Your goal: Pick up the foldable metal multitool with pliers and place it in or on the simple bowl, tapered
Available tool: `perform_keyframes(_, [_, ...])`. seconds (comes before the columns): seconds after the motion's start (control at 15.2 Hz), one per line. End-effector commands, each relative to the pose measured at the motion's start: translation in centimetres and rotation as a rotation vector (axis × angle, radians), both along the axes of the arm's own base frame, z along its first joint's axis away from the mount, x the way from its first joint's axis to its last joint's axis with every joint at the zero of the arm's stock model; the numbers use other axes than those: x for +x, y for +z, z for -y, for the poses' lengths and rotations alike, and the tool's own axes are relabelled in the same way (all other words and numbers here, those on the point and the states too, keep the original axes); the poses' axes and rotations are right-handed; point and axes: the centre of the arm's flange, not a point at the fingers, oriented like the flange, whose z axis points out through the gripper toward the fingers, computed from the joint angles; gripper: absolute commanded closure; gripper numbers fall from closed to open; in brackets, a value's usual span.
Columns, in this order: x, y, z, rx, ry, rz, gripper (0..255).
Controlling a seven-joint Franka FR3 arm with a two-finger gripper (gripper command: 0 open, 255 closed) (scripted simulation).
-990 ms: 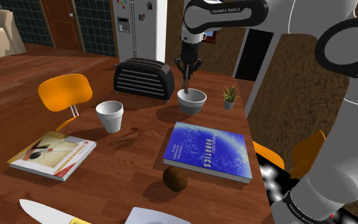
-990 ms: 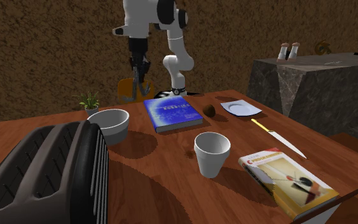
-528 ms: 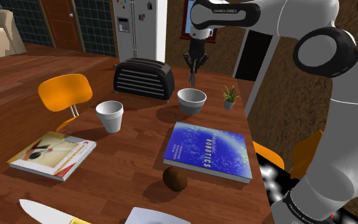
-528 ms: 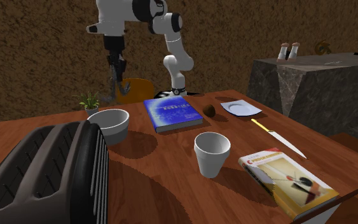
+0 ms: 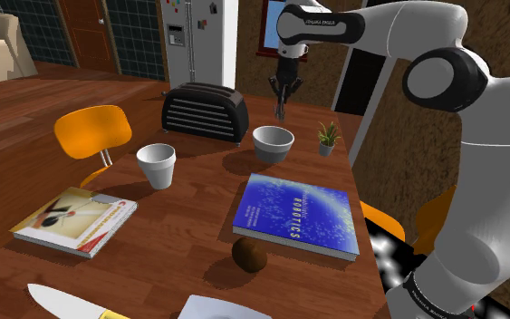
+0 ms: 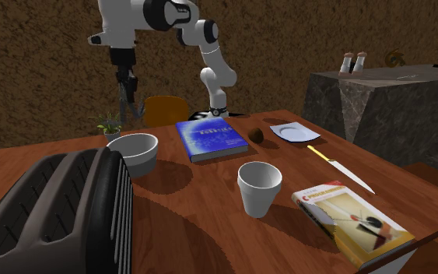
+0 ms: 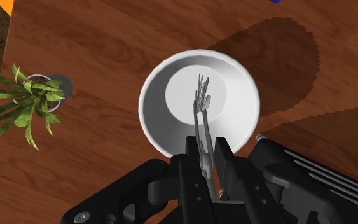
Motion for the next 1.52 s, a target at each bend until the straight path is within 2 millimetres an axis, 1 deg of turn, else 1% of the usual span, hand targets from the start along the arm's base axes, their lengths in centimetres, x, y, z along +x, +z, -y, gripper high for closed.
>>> perform_keyframes(0.0, [-0.1, -1.0, 0.0, 0.0, 0.0, 0.0, 255])
perform_keyframes(0.73, [-0.1, -6.8, 0.0, 0.0, 0.0, 0.0, 255])
perform_keyframes(0.79, [-0.1, -7.8, 0.0, 0.0, 0.0, 0.0, 255])
perform_keyframes(1.32, [-0.1, -7.8, 0.0, 0.0, 0.0, 0.0, 255])
perform_keyframes(1.39, [-0.1, -7.8, 0.0, 0.0, 0.0, 0.0, 0])
perform_keyframes(1.45, [-0.1, -7.8, 0.0, 0.0, 0.0, 0.0, 0])
